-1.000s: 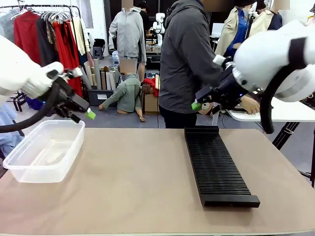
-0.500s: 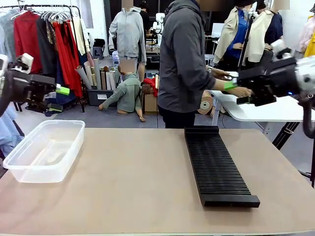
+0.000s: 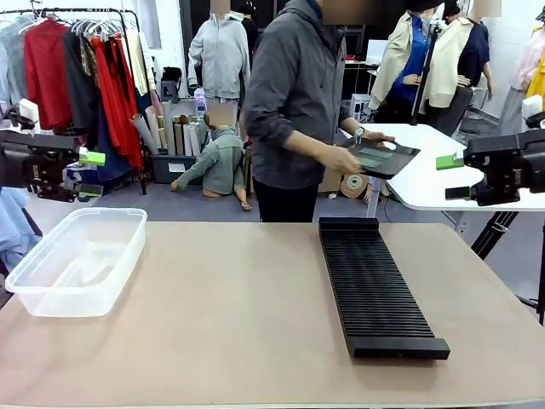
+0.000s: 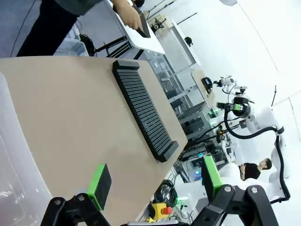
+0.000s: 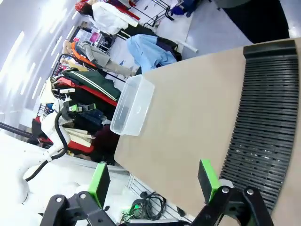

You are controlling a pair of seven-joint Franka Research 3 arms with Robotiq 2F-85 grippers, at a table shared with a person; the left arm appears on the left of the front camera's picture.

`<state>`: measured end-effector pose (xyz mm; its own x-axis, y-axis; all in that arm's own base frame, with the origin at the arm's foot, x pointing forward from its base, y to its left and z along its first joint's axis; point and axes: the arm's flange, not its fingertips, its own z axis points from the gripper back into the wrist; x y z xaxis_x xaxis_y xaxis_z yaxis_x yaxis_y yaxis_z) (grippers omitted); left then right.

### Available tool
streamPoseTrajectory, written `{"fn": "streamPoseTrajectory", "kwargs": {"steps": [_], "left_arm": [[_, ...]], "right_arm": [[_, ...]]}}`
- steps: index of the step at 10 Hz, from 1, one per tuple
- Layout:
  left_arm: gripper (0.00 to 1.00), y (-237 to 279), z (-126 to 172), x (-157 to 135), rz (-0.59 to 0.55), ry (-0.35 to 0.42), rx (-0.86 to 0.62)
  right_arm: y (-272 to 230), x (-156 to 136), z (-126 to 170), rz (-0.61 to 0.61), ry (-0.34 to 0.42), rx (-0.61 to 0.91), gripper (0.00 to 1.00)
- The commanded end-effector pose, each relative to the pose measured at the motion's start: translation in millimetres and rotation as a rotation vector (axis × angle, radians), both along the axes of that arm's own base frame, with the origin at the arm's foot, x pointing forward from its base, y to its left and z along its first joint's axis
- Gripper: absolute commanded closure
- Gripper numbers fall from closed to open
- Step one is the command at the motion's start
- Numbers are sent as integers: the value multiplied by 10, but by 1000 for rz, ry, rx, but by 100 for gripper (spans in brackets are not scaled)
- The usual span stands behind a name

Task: Sort PCBs into racks and boxes based on the side picked up.
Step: Pick up the Blank PCB handed by the Human.

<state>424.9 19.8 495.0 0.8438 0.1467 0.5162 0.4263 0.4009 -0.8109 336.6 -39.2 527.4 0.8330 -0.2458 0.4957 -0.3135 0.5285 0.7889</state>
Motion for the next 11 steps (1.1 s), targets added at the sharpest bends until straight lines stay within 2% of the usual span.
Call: {"fn": "streamPoseTrajectory", "kwargs": {"steps": [1, 6, 8, 11], "left_arm": [[0, 38, 25, -11, 13, 11, -17], [0, 49, -5, -5, 12, 6, 5], [0, 255, -142, 179, -95, 115, -171], [0, 458, -284, 416, -165, 161, -208]], "right_arm": [[109, 18, 96, -21, -12, 8, 0], [119, -8, 67, -23, -1, -12, 0], [-237, 160, -9, 0, 35, 105, 0], [-481, 331, -176, 106, 129, 213, 0]]}}
